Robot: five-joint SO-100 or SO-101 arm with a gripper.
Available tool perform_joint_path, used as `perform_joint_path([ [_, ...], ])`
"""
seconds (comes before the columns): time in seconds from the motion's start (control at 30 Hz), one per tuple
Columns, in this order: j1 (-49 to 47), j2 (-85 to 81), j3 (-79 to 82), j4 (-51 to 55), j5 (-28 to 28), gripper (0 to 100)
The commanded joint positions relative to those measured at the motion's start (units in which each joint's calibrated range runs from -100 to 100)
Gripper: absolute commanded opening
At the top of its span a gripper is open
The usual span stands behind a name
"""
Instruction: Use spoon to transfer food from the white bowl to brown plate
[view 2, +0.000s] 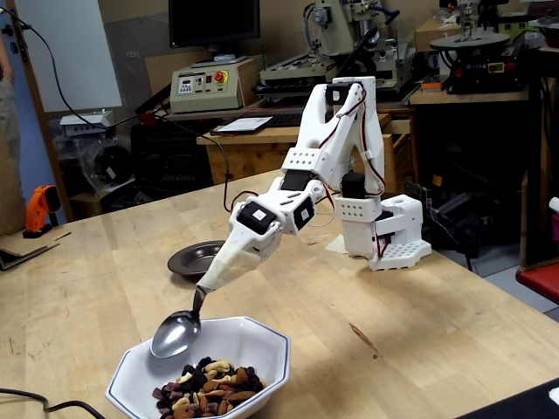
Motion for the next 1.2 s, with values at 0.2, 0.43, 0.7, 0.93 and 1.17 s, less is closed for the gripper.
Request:
perform_joint_path([
  [0.2,-0.4,-0.9,1.2,-0.9,0.7,4],
  [0.43,0.3,-0.9,4.5,-4.0,0.7,4],
  [0.7,-0.2,5.4,4.5,-9.1,0.7,4],
  [0.93,-0.4,10.1,4.3,-11.8,0.7,4],
  [1.17,-0.4,10.7,4.3,-14.9,0.4,4],
])
